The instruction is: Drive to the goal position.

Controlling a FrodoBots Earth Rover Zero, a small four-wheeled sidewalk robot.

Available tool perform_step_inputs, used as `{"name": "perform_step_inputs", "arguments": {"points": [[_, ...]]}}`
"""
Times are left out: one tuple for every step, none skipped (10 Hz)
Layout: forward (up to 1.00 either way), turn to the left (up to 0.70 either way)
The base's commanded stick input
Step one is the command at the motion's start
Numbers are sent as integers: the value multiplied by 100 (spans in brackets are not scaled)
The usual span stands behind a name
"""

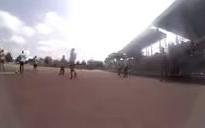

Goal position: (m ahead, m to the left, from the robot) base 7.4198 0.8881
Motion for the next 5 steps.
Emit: {"name": "perform_step_inputs", "arguments": {"points": [[70, 0], [70, 0], [70, 0], [70, 0], [70, 0]]}}
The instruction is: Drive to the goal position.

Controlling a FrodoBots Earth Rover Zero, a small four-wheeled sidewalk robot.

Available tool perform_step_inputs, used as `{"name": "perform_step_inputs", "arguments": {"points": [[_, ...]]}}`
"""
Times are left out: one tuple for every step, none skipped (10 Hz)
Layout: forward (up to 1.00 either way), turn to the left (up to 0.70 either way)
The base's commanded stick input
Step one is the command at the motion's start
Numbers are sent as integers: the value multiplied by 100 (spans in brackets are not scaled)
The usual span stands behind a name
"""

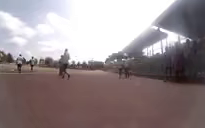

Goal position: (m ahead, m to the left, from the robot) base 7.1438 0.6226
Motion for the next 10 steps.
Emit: {"name": "perform_step_inputs", "arguments": {"points": [[70, 0], [70, 0], [70, 0], [70, 0], [70, 0], [70, 0], [70, 0], [70, 0], [70, 0], [70, 0]]}}
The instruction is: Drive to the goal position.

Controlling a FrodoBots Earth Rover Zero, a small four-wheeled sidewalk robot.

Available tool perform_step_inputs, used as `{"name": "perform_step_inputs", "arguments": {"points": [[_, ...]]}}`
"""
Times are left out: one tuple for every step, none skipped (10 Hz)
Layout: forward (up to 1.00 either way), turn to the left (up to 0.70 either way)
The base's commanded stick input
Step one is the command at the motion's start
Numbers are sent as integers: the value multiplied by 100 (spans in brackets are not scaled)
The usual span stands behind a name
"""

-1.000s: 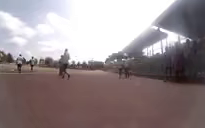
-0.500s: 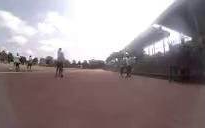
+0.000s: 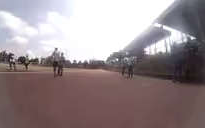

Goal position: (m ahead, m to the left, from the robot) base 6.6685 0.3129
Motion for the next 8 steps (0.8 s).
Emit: {"name": "perform_step_inputs", "arguments": {"points": [[70, 0], [70, 0], [70, 0], [70, 0], [70, 0], [70, 0], [70, 0], [70, 0]]}}
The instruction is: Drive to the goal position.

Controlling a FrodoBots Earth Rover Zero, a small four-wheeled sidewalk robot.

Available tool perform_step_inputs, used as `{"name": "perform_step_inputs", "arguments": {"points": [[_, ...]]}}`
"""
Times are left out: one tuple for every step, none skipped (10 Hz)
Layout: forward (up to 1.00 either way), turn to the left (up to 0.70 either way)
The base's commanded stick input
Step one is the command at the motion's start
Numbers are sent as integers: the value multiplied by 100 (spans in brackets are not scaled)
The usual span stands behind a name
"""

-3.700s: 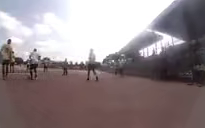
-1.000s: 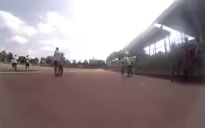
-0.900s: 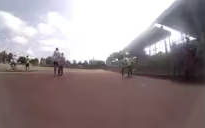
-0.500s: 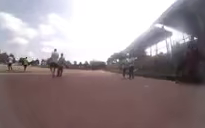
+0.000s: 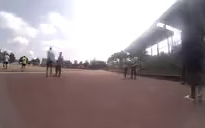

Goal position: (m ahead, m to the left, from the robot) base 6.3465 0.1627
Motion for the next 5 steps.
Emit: {"name": "perform_step_inputs", "arguments": {"points": [[70, 0], [70, 0], [70, 0], [70, 0], [70, 0]]}}
